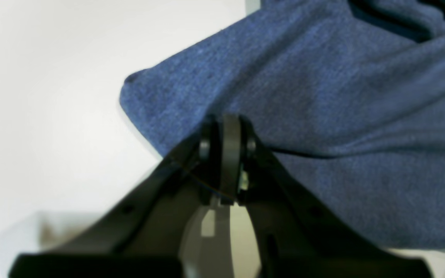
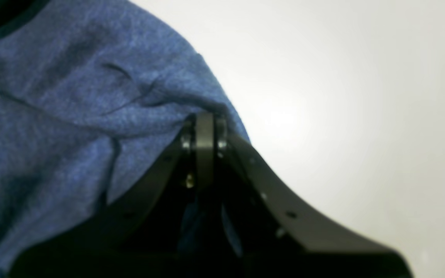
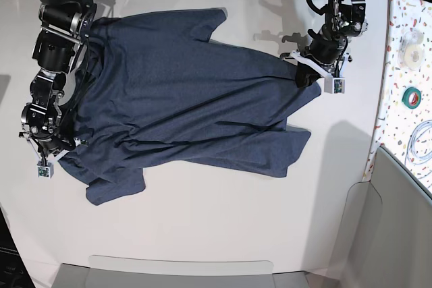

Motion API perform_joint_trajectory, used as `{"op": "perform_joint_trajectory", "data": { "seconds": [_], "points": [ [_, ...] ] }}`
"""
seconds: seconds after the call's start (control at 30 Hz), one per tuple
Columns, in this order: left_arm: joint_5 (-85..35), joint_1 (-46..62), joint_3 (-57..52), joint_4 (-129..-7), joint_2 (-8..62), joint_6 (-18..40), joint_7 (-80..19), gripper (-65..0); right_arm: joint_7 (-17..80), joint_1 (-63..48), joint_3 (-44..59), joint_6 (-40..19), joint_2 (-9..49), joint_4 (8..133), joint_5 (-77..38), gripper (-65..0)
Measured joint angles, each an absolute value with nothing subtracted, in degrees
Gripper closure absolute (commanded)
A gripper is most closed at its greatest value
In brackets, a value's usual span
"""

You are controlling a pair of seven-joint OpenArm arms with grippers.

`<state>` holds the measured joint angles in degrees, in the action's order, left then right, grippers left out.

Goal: Layout the t-shirt on the table in an organized manner, then fold the t-shirt properly

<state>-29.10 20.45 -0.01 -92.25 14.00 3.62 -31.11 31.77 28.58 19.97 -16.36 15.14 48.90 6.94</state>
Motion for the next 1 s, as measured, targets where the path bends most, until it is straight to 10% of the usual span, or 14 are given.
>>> {"op": "perform_joint_trajectory", "data": {
  "seconds": [0.7,1.0],
  "points": [
    [-28.27,22.55,-0.01,-93.54,14.02,3.01,-29.89,-4.0,31.59,34.11,31.92,-9.37,17.56,49.50,6.96,-4.1],
    [-28.29,22.55,-0.01,-93.54,14.00,3.03,-29.91,-4.0,57.60,19.51,32.27,-17.63,9.41,82.78,-14.52,0.0]
  ]
}}
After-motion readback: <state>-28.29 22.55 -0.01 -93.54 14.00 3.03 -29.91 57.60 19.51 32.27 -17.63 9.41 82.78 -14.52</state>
